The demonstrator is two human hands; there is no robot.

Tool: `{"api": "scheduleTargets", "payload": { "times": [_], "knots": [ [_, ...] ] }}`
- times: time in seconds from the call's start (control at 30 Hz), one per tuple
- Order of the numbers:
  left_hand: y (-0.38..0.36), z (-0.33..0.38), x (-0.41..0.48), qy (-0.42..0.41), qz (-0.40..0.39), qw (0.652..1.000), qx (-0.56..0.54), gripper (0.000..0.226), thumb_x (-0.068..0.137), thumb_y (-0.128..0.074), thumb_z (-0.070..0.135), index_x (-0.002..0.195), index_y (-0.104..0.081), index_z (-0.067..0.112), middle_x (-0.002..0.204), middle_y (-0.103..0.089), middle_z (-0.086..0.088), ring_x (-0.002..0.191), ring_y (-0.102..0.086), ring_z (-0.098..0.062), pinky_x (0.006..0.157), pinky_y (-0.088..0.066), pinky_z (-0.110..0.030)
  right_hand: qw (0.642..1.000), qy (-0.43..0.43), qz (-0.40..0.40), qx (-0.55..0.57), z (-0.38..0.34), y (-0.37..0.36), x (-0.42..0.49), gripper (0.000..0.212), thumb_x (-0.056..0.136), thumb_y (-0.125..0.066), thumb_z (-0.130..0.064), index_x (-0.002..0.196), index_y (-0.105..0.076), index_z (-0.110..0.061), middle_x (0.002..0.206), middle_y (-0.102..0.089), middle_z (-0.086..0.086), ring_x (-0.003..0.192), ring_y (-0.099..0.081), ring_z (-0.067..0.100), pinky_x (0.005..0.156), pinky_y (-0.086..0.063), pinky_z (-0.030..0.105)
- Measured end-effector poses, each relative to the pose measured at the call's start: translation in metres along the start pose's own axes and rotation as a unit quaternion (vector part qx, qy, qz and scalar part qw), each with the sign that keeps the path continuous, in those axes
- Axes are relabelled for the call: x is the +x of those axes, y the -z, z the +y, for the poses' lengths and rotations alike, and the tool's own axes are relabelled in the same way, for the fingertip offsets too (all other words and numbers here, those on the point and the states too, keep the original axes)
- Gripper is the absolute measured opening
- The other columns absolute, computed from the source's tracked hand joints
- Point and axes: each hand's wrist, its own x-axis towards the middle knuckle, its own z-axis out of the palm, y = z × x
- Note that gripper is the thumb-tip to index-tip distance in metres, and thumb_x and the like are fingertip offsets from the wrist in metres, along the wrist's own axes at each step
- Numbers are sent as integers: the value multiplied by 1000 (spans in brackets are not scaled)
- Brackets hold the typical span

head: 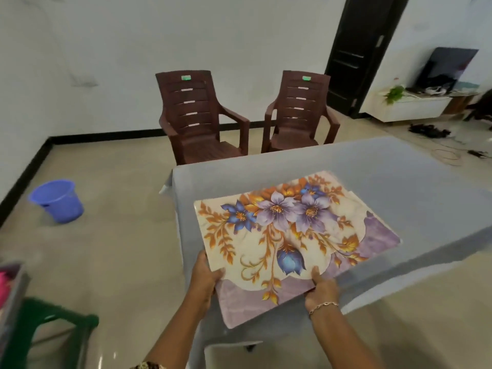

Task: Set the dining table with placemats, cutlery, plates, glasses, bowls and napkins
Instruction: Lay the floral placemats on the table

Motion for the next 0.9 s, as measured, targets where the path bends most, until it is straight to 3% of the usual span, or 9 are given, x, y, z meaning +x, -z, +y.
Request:
{"api": "scheduleTargets", "payload": {
  "times": [0.07, 0.17, 0.23, 0.33, 0.47, 0.7, 0.83, 0.9],
  "knots": [
    [-2, -8, -8, -2, 26, 999, 27, 50, 84, -53, -18, 122, -44, 12, 118, -57, -9, 107, -54, -26, 81, -51, -36, 998, -40, -40, -3, -2, 12, -3, 37, 88, -54, 3, 124, -53, -6, 86, -70, 3, 73, -59, 17, 55, -55, 26],
    [-1, -15, -19, 14, 57, 996, 70, 49, 86, -51, -15, 129, -45, 8, 119, -56, -9, 109, -54, -27, 85, -49, -38, 991, -115, -60, -40, -6, 31, -3, 39, 90, -51, 4, 129, -48, 1, 90, -62, 8, 75, -53, 21, 86, -47, 41],
    [3, -17, -20, 19, 89, 991, 98, 49, 86, -51, -15, 131, -45, 4, 127, -56, -14, 113, -54, -31, 91, -48, -42, 987, -134, -49, -79, -11, 42, -2, 38, 92, -50, -1, 129, -47, 3, 89, -58, 9, 82, -54, 25, 94, -41, 42],
    [11, -15, -16, 22, 143, 980, 133, 41, 86, -58, -9, 125, -51, 2, 126, -57, -17, 113, -55, -36, 93, -49, -46, 984, -127, -46, -112, -24, 49, 0, 38, 92, -55, -7, 127, -48, 4, 103, -59, 15, 96, -51, 30, 91, -43, 42],
    [15, -13, -8, 11, 211, 964, 160, 20, 85, -65, 2, 103, -58, 1, 116, -62, -21, 103, -59, -39, 89, -51, -51, 981, -132, -47, -132, -38, 49, 6, 36, 91, -56, -5, 124, -49, 7, 80, -58, 11, 78, -58, 29, 85, -46, 40],
    [6, -16, 1, 31, 212, 960, 178, 32, 90, -50, -8, 122, -54, -4, 124, -57, -19, 114, -54, -37, 92, -47, -44, 979, -122, -38, -161, -45, 36, 16, 33, 85, -59, 5, 118, -53, 11, 76, -57, 11, 66, -55, 24, 82, -49, 40],
    [8, -22, 2, 33, 202, 962, 181, 35, 88, -47, -14, 120, -55, -3, 121, -59, -18, 111, -55, -36, 88, -50, -42, 977, -123, -12, -176, -46, 29, 25, 36, 81, -65, 4, 115, -53, 8, 93, -61, 17, 65, -58, 25, 76, -54, 41],
    [9, -22, 2, 31, 205, 963, 172, 35, 88, -45, -15, 120, -55, -4, 115, -60, -16, 109, -56, -35, 83, -49, -38, 977, -121, -7, -173, -48, 24, 27, 40, 80, -67, 4, 117, -52, 7, 98, -59, 18, 74, -61, 29, 77, -55, 42]
  ]
}}
